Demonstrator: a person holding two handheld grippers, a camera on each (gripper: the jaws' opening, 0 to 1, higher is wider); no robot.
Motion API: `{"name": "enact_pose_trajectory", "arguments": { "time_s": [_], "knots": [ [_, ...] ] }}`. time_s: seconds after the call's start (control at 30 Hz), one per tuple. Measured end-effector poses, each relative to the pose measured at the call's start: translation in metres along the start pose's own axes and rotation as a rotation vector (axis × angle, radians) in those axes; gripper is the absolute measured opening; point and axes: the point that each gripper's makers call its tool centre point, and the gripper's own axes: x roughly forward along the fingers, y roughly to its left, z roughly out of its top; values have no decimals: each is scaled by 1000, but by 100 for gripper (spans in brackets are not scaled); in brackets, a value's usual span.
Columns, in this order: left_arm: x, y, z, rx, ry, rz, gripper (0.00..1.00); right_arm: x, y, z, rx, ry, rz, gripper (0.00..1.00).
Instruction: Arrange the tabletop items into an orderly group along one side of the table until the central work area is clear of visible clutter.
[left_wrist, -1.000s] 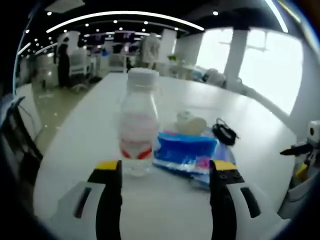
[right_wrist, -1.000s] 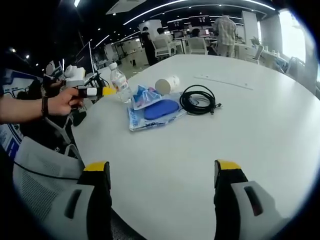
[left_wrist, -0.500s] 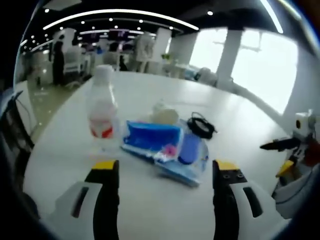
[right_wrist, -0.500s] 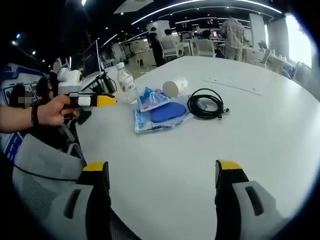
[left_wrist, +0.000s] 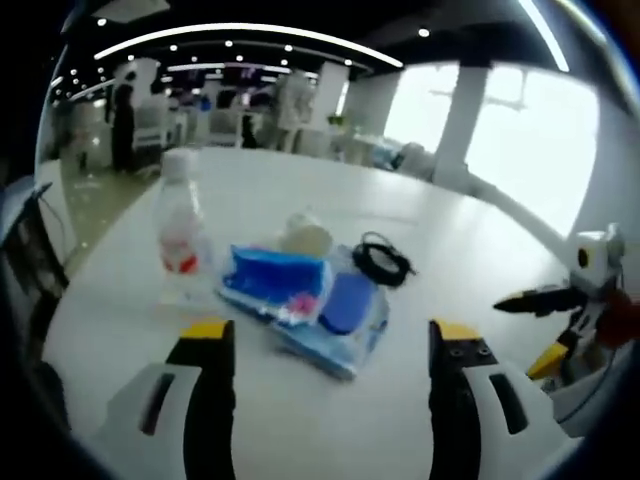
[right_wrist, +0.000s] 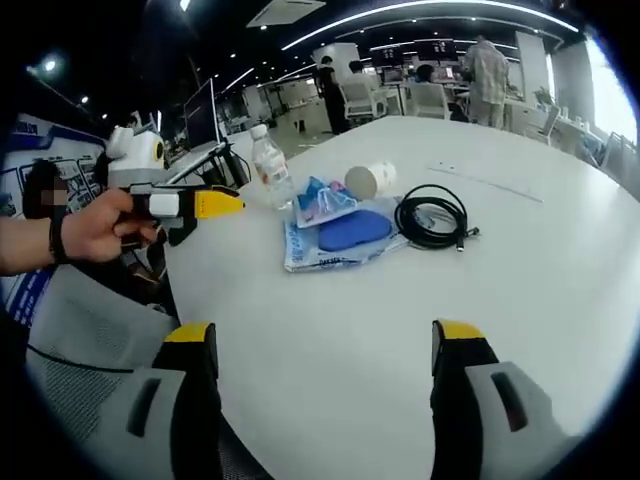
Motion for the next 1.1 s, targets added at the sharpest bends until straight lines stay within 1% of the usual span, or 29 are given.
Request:
{"name": "enact_pose_trajectory", "arguments": {
  "time_s": [0.07, 0.23, 0.27, 0.3, 0.37, 0.43, 0.47, 0.53, 0.57, 0.67, 0.73, 0.87, 0.93, 1.0, 1.1],
  "knots": [
    [1, -1, 3, 4, -3, -1, 76, -1, -3, 4, 14, -10, -6, 88],
    [3, -4, 10, 4, -23, -11, 77, 0, -6, 11, 1, -8, -23, 87],
    [4, -4, 9, 7, -21, -12, 76, 1, -8, 12, 4, -10, -27, 87],
    [5, -4, 6, 15, -7, -10, 76, 3, -11, 14, 11, -15, -38, 87],
    [5, -6, 4, 14, -5, -22, 75, 5, -15, 18, 25, -20, -53, 86],
    [4, -7, 2, -19, -17, -35, 75, 9, -18, 22, 39, -26, -70, 85],
    [4, -10, 2, -61, -30, -50, 75, 11, -19, 24, 48, -29, -82, 85],
    [3, -10, -2, -47, -13, -51, 75, 13, -20, 28, 63, -30, -94, 85],
    [2, -10, -5, -21, 3, -50, 74, 14, -20, 31, 69, -36, -100, 84],
    [-1, -12, -6, -13, 6, -64, 74, 22, -19, 36, 74, -37, -105, 83],
    [0, -10, -9, 12, 17, -73, 74, 30, -18, 38, 72, -30, -103, 83],
    [-2, -8, -13, 13, 29, -73, 73, 44, -12, 46, 83, -30, -81, 81],
    [-4, -7, -14, 1, 22, -68, 73, 50, -7, 51, 85, -30, -55, 78],
    [-5, -5, -17, -12, 18, -60, 73, 60, 0, 59, 76, -41, -32, 77],
    [-6, -5, -20, -18, 19, -60, 73, 73, 4, 68, 69, -35, -17, 76]
  ]
}}
